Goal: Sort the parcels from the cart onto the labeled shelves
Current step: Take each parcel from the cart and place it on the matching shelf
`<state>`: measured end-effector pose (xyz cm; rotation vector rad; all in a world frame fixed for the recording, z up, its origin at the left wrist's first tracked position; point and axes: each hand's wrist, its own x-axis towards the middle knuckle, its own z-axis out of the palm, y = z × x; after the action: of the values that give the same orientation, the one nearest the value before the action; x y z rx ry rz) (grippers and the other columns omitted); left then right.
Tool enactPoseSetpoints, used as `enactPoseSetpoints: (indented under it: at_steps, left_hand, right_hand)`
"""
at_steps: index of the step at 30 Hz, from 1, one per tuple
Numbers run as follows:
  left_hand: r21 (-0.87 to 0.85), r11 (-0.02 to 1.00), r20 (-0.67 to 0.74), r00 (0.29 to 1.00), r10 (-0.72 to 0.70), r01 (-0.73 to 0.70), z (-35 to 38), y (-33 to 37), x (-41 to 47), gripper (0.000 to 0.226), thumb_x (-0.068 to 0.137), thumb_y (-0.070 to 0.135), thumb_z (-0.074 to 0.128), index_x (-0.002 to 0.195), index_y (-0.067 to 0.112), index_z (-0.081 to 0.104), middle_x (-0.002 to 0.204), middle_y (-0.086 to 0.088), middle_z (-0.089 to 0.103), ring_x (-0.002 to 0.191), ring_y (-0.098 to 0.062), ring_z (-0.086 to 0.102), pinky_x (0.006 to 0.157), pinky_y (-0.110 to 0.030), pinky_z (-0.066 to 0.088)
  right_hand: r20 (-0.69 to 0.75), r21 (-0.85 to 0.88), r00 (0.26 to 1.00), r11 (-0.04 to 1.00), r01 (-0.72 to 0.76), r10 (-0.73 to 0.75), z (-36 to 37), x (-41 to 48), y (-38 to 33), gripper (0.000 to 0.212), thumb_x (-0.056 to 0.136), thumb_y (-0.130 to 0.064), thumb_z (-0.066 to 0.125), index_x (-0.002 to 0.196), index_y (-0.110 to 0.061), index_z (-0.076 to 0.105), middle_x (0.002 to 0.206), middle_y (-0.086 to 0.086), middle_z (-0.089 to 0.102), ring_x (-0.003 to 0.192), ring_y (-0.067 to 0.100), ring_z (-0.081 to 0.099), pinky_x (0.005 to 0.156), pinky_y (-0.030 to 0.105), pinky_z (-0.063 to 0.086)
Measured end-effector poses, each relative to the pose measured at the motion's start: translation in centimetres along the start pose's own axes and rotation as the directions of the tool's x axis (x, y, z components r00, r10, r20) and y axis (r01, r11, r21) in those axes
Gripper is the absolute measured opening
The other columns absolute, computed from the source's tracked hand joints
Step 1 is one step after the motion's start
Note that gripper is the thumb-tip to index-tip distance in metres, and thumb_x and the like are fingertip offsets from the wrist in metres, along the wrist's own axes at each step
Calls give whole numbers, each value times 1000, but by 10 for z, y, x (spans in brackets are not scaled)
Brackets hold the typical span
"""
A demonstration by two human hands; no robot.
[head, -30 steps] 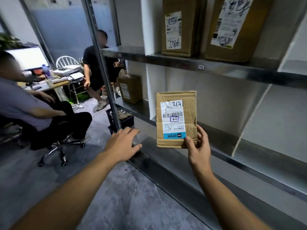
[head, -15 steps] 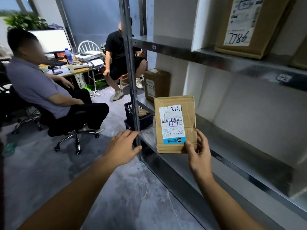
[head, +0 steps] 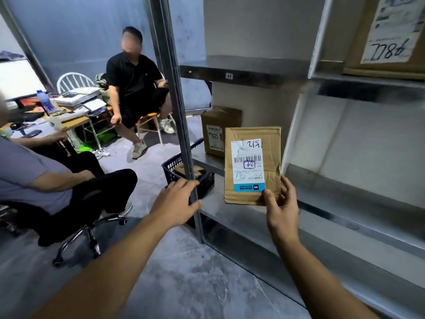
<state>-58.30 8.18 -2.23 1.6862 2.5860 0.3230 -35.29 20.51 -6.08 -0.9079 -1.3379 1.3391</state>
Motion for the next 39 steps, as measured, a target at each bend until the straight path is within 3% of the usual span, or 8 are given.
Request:
enactPoseSetpoints:
  at_steps: [8,14,18,22,25,29,33,39]
  left_hand:
    - [-37,991,1,992,126,-125,2,-30,77,59,90,54,54,143,33,37,141,3,45,129,-23,44,102,-42,43]
    - [-17,974,35,973,227,-226,8,-33,156,58,93,51,51,146,31,35,143,3,44,131,-22,41,106,-42,39]
    - [-20,961,74,958,278,-277,12,-31,204,58,94,52,50,146,33,33,146,6,41,135,-20,38,108,-41,37]
    - [-73,951,89,948,305,-300,19,-31,236,58,95,50,53,147,31,35,145,4,41,134,-20,37,109,-41,35]
    - [-92,939,121,933,340,-330,28,-33,252,59,94,51,53,146,31,36,145,3,41,134,-20,37,109,-42,36]
    - [-116,938,154,927,341,-326,36,-37,271,59,94,51,53,147,32,34,147,4,39,134,-20,36,109,-41,34]
    - [-133,929,170,916,364,-344,43,-44,286,58,94,51,53,146,32,36,145,5,41,132,-19,38,107,-40,36]
    - [-180,914,165,905,393,-364,49,-52,298,58,93,51,54,145,32,38,142,5,43,130,-19,40,106,-41,38]
  right_hand:
    - [-149,-33,988,999,23,-27,49,57,7,50,99,-17,61,144,-32,44,136,-1,59,121,12,61,96,46,57]
    - [-258,-138,966,990,-9,-28,62,121,36,52,97,-31,63,141,-47,42,142,-8,54,129,14,54,101,48,53]
    - [-350,-158,936,984,-78,18,63,154,53,51,98,-29,61,145,-35,42,142,-4,53,129,17,52,105,48,50]
    - [-395,-312,918,935,-167,32,67,178,77,36,96,-37,60,129,-25,51,125,4,61,116,23,59,99,52,52]
    - [-447,-278,889,929,-244,99,71,188,84,23,98,-32,60,118,-22,55,112,4,64,107,28,62,96,48,54]
    - [-446,-340,886,891,-301,129,73,201,84,53,102,-26,55,152,-22,38,124,12,64,115,33,61,100,43,49]
    - [-388,-402,901,845,-354,193,74,203,97,68,103,-26,53,158,-37,15,136,14,60,116,36,62,101,44,48]
    - [-303,-284,915,891,-354,267,75,205,105,72,93,-25,70,153,-32,30,142,3,58,129,27,55,107,36,43]
